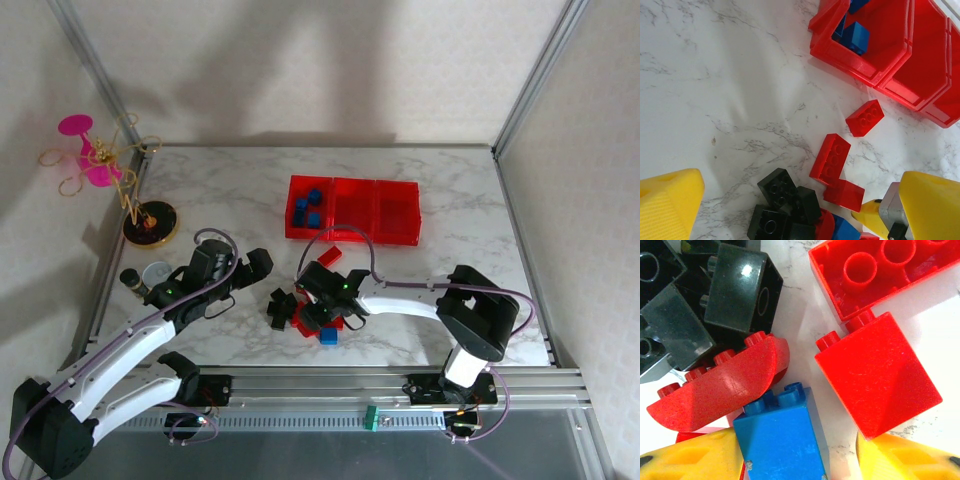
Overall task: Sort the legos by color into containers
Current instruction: Pick up the lego from the bottom-center of the table.
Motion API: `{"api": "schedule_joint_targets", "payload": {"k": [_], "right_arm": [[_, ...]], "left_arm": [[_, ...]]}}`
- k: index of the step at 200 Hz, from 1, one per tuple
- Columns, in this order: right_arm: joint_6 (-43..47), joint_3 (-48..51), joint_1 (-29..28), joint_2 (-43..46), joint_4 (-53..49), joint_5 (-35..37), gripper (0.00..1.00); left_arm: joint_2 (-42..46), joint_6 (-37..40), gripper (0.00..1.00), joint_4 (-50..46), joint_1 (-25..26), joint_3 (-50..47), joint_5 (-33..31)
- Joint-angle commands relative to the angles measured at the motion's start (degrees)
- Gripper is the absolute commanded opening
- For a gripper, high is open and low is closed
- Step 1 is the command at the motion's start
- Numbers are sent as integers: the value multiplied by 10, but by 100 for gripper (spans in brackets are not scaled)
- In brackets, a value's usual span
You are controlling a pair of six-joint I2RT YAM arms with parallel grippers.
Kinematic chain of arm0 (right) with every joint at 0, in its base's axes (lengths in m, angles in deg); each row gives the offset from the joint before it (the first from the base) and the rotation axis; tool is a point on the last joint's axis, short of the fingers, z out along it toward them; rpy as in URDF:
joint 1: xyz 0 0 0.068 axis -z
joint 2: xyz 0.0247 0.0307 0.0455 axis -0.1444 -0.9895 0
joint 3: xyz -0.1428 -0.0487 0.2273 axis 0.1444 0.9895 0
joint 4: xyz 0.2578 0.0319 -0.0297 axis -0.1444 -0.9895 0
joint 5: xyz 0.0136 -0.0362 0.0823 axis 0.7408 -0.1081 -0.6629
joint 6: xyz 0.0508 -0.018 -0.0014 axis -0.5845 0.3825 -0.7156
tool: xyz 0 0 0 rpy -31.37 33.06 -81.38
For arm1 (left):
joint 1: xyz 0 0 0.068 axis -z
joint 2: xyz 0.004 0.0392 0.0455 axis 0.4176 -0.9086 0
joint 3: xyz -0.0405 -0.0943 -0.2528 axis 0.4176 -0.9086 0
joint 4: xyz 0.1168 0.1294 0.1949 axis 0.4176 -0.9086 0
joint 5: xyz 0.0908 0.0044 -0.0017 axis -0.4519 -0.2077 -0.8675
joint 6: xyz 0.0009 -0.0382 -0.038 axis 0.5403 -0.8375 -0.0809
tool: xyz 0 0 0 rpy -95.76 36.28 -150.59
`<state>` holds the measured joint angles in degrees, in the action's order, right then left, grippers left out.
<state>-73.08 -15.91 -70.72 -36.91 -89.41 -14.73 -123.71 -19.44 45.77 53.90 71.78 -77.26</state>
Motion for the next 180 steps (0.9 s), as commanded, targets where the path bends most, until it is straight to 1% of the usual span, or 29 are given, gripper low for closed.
{"api": "schedule_joint_targets", "payload": {"k": [1,63,107,154,180], "right_arm": [[9,-13,-2,-6,-9,11,58],[10,-6,4,3,-5,10,44],[5,-11,9,26,-5,7,35],[-1,-30,32,69,-20,-3,33],[-5,-66,53,83,-28,-5,33]], "left_arm": [[8,-3,100,-10,5,-4,-11],[6,-4,99,-7,5,-2,-9],[4,-5,100,-4,5,4,-9],[-4,-4,100,0,5,26,-5],[-8,0,100,3,5,41,-6]]}}
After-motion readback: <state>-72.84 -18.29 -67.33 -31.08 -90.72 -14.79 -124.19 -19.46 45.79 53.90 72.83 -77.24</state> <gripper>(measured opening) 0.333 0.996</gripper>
